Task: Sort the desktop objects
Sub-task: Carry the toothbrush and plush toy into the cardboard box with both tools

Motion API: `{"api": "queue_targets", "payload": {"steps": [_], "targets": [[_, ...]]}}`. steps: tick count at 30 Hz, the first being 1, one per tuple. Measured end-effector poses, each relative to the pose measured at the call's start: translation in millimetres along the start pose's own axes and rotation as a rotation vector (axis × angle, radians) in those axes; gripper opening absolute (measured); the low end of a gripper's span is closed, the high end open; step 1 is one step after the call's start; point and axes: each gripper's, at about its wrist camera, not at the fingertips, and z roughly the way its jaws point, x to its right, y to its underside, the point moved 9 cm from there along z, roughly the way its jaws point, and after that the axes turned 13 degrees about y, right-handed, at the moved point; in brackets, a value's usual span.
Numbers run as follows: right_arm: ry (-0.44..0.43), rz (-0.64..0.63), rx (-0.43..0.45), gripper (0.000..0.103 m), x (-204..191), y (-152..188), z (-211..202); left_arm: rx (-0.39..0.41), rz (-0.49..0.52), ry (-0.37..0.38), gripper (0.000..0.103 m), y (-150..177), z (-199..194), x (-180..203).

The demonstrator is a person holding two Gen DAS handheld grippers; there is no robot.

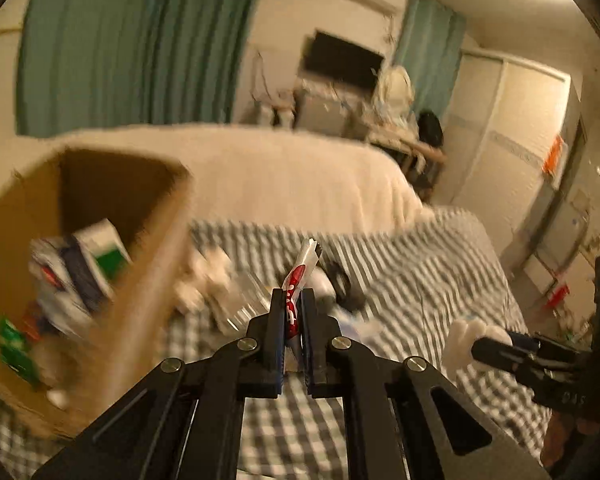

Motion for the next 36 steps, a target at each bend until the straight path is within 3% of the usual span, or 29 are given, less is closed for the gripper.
{"api": "queue_targets", "payload": {"steps": [7, 12, 14, 17, 21, 26, 27, 28, 29, 30, 31, 34, 36], "targets": [[-0.124, -0.117, 0.112, 0.046, -84.9, -57.2, -27.6, 0.12, 0.014, -0.111, 0.007, -58.2, -63.8, -47.4], [-0.217, -0.179, 0.156, 0.046, -153.2, -93.9, -23.5, 0.192, -0.039, -0.253, 0.007, -82.4, -102.6, -112.3], [-0.266, -0.197, 0.157, 0.046, -186.0, -103.3, -14.1, 0.215, -0.1, -0.353, 0.007, -79.9, -111.9, -152.2], [-0.315, -0.23, 0.128, 0.046, -230.9, -104.6, 9.2, 0.194, -0.192, -0.4, 0.007, -55.2, -107.8, -200.1], [-0.316, -0.256, 0.07, 0.046, -279.2, -99.9, 58.6, 0.142, -0.223, -0.407, 0.007, -31.7, -92.0, -231.5], [-0.272, -0.222, 0.023, 0.047, -295.7, -100.3, 109.0, 0.107, -0.208, -0.394, 0.009, -21.8, -79.0, -245.0], [-0.258, -0.206, 0.017, 0.047, -293.6, -101.7, 115.3, 0.095, -0.197, -0.4, 0.014, -19.5, -76.4, -245.2], [-0.249, -0.193, 0.016, 0.049, -289.9, -102.3, 117.5, 0.07, -0.188, -0.413, 0.03, -16.7, -72.5, -246.0], [-0.247, -0.179, 0.017, 0.059, -285.7, -104.8, 117.6, 0.034, -0.183, -0.426, 0.042, -12.9, -68.7, -246.2], [-0.252, -0.162, 0.029, 0.064, -282.2, -108.9, 115.0, 0.012, -0.182, -0.438, 0.065, -10.5, -67.4, -245.4], [-0.253, -0.151, 0.04, 0.065, -280.9, -111.8, 112.3, 0.012, -0.178, -0.452, 0.074, -9.8, -69.5, -242.7], [-0.23, -0.145, 0.078, 0.065, -258.5, -121.2, 95.4, 0.038, -0.165, -0.445, 0.091, -12.2, -81.5, -230.8], [-0.193, -0.148, 0.102, 0.065, -236.2, -122.6, 79.9, 0.065, -0.17, -0.444, 0.094, -18.3, -86.6, -226.0]]}}
